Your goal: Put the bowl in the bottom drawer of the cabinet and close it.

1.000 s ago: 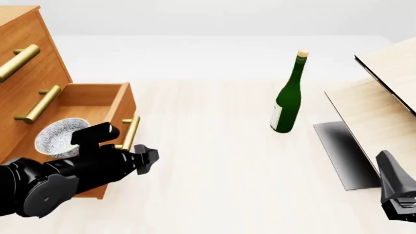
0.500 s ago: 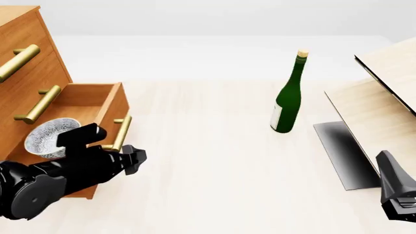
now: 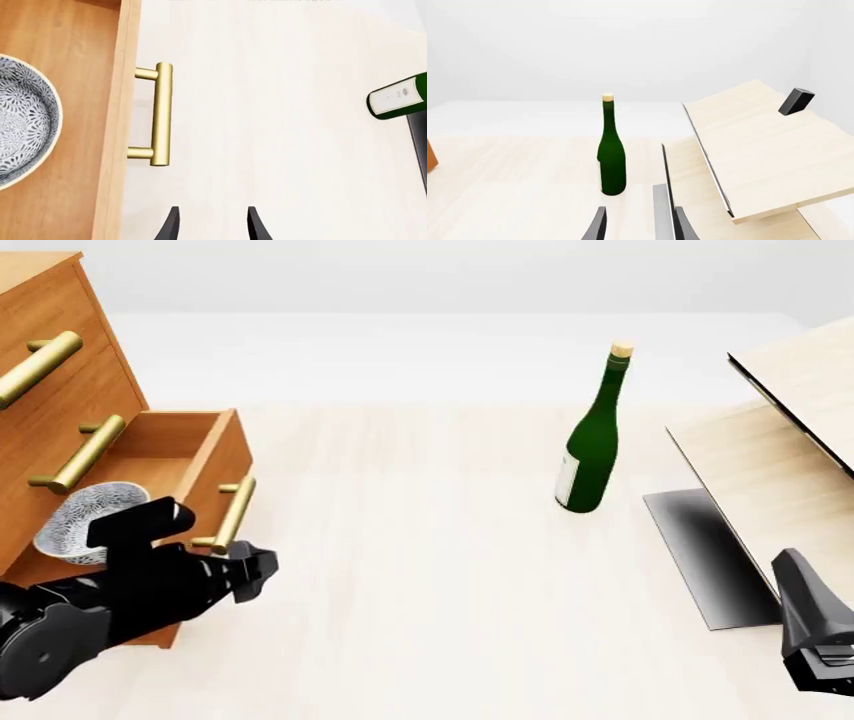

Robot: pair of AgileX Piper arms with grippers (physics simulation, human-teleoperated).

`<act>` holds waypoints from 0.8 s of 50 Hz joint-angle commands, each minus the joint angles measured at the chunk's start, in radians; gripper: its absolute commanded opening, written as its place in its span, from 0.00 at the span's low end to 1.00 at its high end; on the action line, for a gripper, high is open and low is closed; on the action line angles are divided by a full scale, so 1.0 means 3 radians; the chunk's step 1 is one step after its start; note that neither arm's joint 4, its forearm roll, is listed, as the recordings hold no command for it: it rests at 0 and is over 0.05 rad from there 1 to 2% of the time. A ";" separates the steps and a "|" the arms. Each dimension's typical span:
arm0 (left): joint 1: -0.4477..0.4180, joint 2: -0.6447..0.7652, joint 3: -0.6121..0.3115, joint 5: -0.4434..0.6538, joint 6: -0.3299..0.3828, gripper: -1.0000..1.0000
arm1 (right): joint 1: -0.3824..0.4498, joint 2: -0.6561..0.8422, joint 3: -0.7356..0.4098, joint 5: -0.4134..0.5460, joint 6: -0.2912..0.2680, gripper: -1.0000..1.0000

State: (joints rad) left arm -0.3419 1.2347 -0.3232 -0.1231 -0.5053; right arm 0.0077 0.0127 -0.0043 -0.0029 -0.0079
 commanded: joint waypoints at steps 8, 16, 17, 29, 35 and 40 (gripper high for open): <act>0.0180 -0.0176 0.0121 0.0112 0.0063 1.00 | 0.0000 0.0000 0.0000 0.0000 0.0001 1.00; 0.0307 -0.0215 0.0146 0.0138 0.0125 1.00 | 0.0000 0.0000 0.0000 0.0000 0.0000 1.00; 0.0313 -0.0211 0.0149 0.0137 0.0123 1.00 | 0.0000 0.0000 0.0000 0.0000 0.0000 1.00; 0.0457 -0.0246 0.0171 0.0163 0.0196 1.00 | 0.0000 0.0001 0.0000 0.0000 0.0000 1.00; 0.0535 -0.0241 0.0171 0.0164 0.0241 1.00 | 0.0000 0.0000 0.0000 0.0000 0.0000 1.00; 0.0618 -0.0244 0.0177 0.0166 0.0288 1.00 | 0.0000 0.0000 0.0000 0.0000 -0.0001 1.00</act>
State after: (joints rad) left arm -0.1978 1.1643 -0.2767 -0.0785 -0.4431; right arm 0.0077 0.0128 -0.0043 -0.0029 -0.0080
